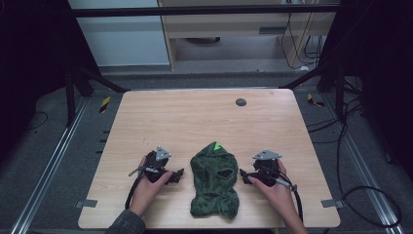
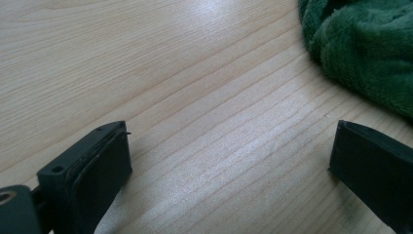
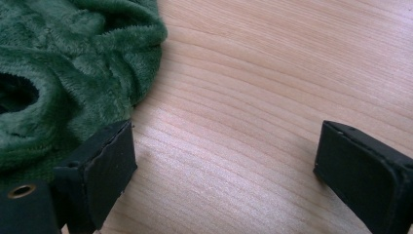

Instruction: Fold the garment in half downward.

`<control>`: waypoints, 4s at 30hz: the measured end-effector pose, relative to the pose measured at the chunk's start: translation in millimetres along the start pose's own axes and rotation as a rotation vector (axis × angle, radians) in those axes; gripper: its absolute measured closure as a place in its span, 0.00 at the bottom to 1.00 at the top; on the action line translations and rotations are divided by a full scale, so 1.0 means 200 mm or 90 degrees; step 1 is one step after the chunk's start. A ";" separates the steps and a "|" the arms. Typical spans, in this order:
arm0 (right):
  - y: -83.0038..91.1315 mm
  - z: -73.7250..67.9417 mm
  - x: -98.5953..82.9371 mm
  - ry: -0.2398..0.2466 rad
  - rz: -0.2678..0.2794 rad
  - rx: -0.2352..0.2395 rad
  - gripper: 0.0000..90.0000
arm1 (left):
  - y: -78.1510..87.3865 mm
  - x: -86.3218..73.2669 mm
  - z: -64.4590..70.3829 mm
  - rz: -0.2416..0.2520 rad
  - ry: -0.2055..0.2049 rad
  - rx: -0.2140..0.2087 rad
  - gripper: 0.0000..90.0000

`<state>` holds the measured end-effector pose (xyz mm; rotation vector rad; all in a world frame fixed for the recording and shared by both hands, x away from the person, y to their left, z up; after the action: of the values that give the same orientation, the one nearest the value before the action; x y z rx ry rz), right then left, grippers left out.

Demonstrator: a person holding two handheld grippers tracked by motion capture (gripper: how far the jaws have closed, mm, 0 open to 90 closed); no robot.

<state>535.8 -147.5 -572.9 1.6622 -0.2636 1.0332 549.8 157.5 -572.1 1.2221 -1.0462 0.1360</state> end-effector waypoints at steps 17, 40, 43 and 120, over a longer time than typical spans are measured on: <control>0.04 -0.03 0.13 0.083 -0.106 0.032 0.25 | 0.09 0.13 0.01 -0.123 -0.063 -0.066 0.13; -0.06 -0.13 0.32 0.091 -0.161 0.153 0.65 | -0.05 0.43 0.15 -0.169 -0.109 -0.133 0.52; -0.08 -0.14 0.32 0.089 -0.164 0.155 0.65 | -0.09 0.42 0.16 -0.183 -0.108 -0.139 0.50; 0.00 -0.12 0.62 0.188 -0.131 0.142 0.95 | -0.01 0.61 0.19 -0.144 -0.137 -0.147 0.91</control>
<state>596.4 -86.5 -481.3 1.6654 0.2196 1.1645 596.8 72.3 -487.9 1.1504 -1.0671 -0.2904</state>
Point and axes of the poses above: each handheld gripper's, and its own axes: y roughly backward along the jaws, x roughly out of its top, z roughly to its right, the point moved 9 cm from there along -y, roughly forward along the jaws, and after that the axes turned 1 degree about x, right-handed, at the moved point
